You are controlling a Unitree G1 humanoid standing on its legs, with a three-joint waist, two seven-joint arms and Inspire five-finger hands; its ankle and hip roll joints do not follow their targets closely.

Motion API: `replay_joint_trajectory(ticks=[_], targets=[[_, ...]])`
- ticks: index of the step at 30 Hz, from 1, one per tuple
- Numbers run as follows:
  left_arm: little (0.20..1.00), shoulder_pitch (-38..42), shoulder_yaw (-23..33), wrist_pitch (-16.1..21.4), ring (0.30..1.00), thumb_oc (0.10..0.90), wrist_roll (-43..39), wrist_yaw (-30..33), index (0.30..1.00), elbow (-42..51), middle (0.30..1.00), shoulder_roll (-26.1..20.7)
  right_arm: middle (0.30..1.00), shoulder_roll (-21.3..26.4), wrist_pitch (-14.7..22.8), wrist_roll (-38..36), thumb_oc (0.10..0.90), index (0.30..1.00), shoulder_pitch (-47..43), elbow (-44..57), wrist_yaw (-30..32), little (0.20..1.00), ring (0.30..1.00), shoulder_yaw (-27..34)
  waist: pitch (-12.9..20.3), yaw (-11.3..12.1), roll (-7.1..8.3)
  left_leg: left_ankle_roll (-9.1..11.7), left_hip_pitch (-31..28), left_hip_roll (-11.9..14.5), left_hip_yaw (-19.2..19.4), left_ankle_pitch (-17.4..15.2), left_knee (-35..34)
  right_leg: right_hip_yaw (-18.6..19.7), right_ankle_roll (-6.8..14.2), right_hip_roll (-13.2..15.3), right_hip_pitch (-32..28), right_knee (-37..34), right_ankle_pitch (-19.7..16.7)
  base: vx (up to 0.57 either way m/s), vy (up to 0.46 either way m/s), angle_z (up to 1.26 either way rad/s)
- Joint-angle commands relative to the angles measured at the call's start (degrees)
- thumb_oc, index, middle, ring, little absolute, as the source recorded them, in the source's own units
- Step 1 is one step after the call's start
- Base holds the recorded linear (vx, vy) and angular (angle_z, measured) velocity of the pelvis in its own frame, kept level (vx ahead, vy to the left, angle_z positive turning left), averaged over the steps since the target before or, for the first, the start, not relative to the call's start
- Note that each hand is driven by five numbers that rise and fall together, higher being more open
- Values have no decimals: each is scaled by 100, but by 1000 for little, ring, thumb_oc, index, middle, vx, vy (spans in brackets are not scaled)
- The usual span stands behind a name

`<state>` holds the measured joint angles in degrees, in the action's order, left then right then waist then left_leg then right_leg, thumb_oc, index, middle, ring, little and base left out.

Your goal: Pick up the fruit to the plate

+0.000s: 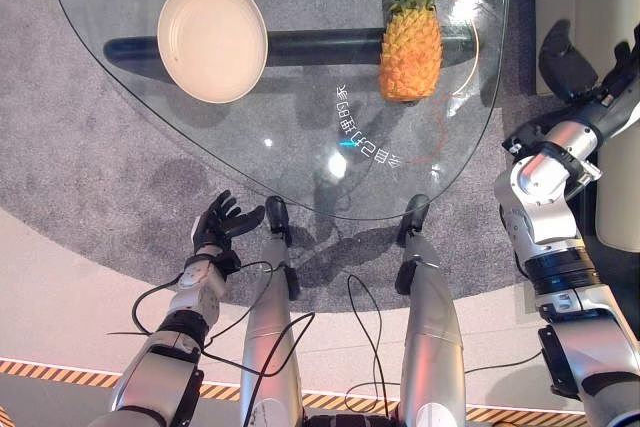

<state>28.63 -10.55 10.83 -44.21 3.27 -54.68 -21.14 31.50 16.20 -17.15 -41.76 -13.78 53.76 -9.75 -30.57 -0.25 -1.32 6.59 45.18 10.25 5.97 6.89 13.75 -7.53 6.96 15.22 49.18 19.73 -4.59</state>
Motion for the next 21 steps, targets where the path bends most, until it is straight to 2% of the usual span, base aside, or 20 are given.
replay_joint_trajectory(ticks=[1,3,8,13,21], targets=[[900,-373,141,249,900,800,-3,142,900,-22,900,-31,900,273,158,425,800,900,-18,787,-361,900,900,-52,78,-88,-129,136,289,-58,-319,-347,473,-77,278,130,41,-28,58,0,0,0],[900,-390,133,252,900,800,13,145,900,-21,900,-1,900,170,142,376,800,900,-4,809,-643,900,900,-198,78,-81,-144,139,260,-69,-301,-330,449,-83,273,125,21,-32,61,0,0,0],[900,-369,106,238,900,800,18,71,900,-98,900,6,900,98,-257,434,800,900,-58,928,-1186,900,900,-580,78,-64,-154,141,203,-70,-257,-281,379,-119,254,133,-27,-66,60,0,0,0],[900,-340,56,252,900,800,33,28,900,-149,900,37,900,103,-654,293,800,900,-234,1023,-1340,900,900,-902,78,-21,-181,140,165,-72,-215,-240,305,-159,233,154,-56,-100,58,0,0,0],[900,-333,17,219,900,800,25,-66,900,-208,900,22,900,101,-926,54,800,900,-353,1119,-1431,900,900,-1159,78,10,-224,150,80,-47,-166,-174,208,-177,229,177,-106,-127,43,0,0,0]])
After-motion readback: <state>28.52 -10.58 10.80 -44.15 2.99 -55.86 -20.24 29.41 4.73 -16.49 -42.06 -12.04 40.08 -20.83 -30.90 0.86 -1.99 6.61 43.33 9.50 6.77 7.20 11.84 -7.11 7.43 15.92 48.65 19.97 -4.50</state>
